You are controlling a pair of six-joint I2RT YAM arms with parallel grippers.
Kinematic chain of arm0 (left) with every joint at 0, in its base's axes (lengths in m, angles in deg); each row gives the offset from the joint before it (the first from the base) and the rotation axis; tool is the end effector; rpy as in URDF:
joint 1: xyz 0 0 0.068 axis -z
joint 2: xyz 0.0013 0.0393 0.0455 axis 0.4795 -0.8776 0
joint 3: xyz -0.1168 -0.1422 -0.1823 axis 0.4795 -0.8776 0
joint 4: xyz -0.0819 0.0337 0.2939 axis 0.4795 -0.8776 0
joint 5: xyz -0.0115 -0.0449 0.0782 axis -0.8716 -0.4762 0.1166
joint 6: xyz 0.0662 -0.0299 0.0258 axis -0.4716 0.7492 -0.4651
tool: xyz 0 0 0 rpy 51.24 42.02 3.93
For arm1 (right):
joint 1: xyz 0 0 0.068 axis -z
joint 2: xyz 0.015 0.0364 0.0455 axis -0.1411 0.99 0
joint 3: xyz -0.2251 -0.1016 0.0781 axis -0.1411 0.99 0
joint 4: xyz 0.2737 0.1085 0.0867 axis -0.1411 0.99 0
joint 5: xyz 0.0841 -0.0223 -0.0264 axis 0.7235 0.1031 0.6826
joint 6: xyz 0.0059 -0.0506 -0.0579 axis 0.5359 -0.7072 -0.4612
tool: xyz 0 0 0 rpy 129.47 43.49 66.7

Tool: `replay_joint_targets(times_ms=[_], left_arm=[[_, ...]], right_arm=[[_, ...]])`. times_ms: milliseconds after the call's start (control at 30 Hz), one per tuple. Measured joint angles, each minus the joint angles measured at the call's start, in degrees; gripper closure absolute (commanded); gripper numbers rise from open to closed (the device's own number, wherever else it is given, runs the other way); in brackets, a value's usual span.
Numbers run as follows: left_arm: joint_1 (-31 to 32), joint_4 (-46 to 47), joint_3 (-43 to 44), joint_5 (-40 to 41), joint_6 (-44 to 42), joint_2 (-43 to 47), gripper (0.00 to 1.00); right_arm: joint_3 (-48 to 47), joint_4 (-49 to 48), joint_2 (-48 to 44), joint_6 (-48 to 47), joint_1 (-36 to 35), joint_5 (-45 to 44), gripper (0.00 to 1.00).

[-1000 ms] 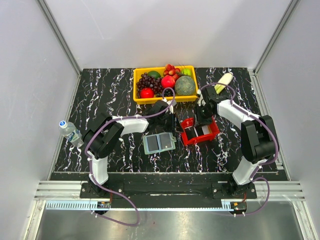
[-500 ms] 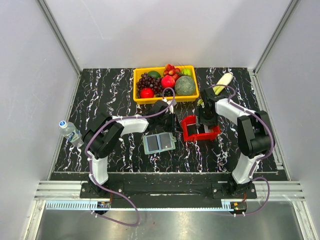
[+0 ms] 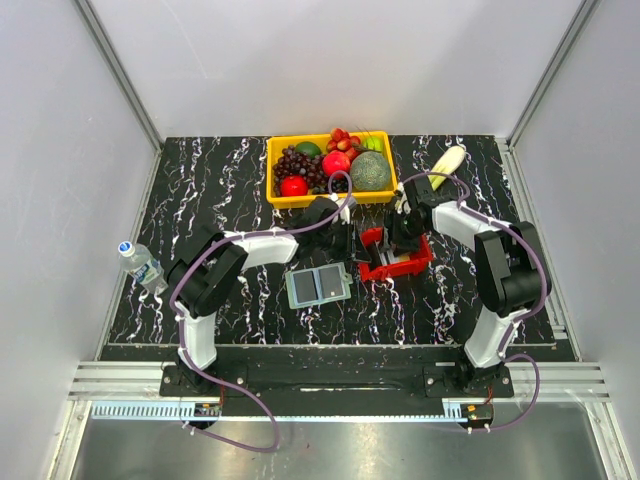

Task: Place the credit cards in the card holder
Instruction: Pick up the credit card from the storage box.

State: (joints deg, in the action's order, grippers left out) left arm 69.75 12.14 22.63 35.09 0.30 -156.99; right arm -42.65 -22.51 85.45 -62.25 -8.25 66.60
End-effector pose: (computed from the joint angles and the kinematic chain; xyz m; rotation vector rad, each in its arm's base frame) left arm 0.3256 -0.3235 0.0992 0.2686 2.4883 -1.2340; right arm 0.3798 0.1300 0.0988 -0.0719 2.7912 0.5291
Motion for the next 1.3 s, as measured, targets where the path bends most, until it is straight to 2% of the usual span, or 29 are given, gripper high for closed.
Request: replay_joint_targets(times_ms=[100, 233, 300, 500, 667, 800, 867, 1000, 1100, 1300], left_arm=[[0.28, 1.03, 0.04, -0.31, 0.15, 0.00, 0.77], [0.61, 1.42, -0.04, -0.50, 0.22, -0.02, 0.77], [0.76, 1.57, -0.26, -0.61, 0.22, -0.02, 0.77], [0.79, 1.99, -0.96, -0.68, 0.24, 0.00, 0.77], [0.79, 2.47, -1.31, -0.66, 0.28, -0.02, 0.78], [0.79, 3.19, -2.25, -0.15, 0.63, 0.37, 0.78], [0.81, 3.02, -2.82, 0.68, 0.57, 1.18, 0.75], [0.79, 2.01, -3.58, 3.08, -0.17, 3.15, 0.67], [0.52, 0.61, -3.93, 4.83, -0.61, 4.63, 0.64], [-0.76, -0.81, -3.96, 5.99, -0.92, 4.70, 0.62]], right_arm=[[1.07, -2.05, -0.35, 1.36, -0.02, 3.58, 0.45], [1.79, -3.19, -0.72, 2.25, -0.09, 5.81, 0.55], [1.97, -3.45, -1.20, 2.73, -0.09, 6.36, 0.66], [2.32, -4.37, -3.45, 3.19, -0.09, 6.99, 0.83], [2.40, -5.09, -4.11, 3.17, -0.09, 9.33, 0.85], [2.49, -5.88, -4.15, 3.23, -0.11, 11.41, 0.84], [2.51, -6.10, -4.15, 3.26, -0.11, 11.80, 0.75], [2.58, -6.08, -4.28, 4.11, -0.13, 9.66, 0.52], [2.67, -5.81, -4.46, 4.44, 0.04, 6.69, 0.47], [2.12, -3.89, -2.80, 3.23, 0.17, 6.03, 0.46]])
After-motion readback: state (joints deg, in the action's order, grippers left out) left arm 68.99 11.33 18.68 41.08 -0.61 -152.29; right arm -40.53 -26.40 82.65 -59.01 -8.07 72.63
